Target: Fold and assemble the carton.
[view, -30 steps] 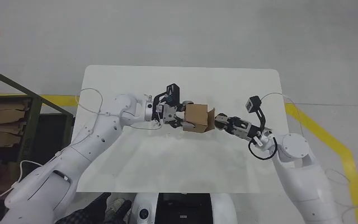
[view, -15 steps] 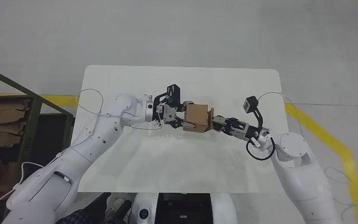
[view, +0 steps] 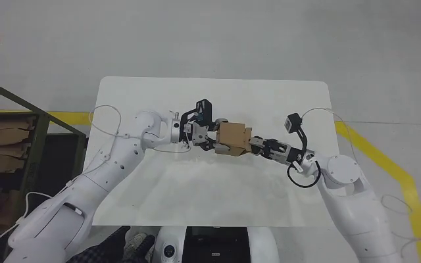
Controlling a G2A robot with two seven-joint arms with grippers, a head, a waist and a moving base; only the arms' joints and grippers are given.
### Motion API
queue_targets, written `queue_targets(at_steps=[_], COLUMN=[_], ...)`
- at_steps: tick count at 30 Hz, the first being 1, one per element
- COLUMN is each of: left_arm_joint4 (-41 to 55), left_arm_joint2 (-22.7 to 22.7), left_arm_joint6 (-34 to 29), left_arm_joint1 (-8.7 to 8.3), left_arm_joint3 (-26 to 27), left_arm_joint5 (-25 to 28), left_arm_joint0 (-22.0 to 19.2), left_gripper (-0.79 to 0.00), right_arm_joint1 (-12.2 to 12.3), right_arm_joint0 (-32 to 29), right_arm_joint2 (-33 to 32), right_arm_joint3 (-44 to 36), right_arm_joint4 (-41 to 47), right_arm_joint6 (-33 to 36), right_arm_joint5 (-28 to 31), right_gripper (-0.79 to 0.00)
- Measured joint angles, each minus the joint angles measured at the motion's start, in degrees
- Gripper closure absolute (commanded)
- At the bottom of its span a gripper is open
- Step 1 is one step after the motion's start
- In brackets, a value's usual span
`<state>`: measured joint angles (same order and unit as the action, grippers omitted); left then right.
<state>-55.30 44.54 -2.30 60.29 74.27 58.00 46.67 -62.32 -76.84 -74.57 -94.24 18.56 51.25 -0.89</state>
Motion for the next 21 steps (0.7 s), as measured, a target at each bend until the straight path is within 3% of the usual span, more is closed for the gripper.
queue_targets(at_steps=[13, 21], left_arm_joint4=[0.0, 0.1], left_arm_joint2=[0.3, 0.6], left_arm_joint6=[-0.2, -0.3], left_arm_joint1=[0.07, 0.1], left_arm_joint3=[0.7, 0.9], left_arm_joint5=[0.0, 0.0], left_arm_joint0=[0.6, 0.8], left_gripper=[-0.545, -0.551], right_arm_joint1=[0.0, -0.1], right_arm_joint0=[0.6, 0.9], right_arm_joint2=[1.1, 2.1], right_arm_joint3=[-0.7, -1.3], right_arm_joint4=[-0.2, -0.7], right_arm_joint6=[-1.2, -1.7], right_arm_joint5=[-0.2, -0.5], right_gripper=[-0.034, -0.062])
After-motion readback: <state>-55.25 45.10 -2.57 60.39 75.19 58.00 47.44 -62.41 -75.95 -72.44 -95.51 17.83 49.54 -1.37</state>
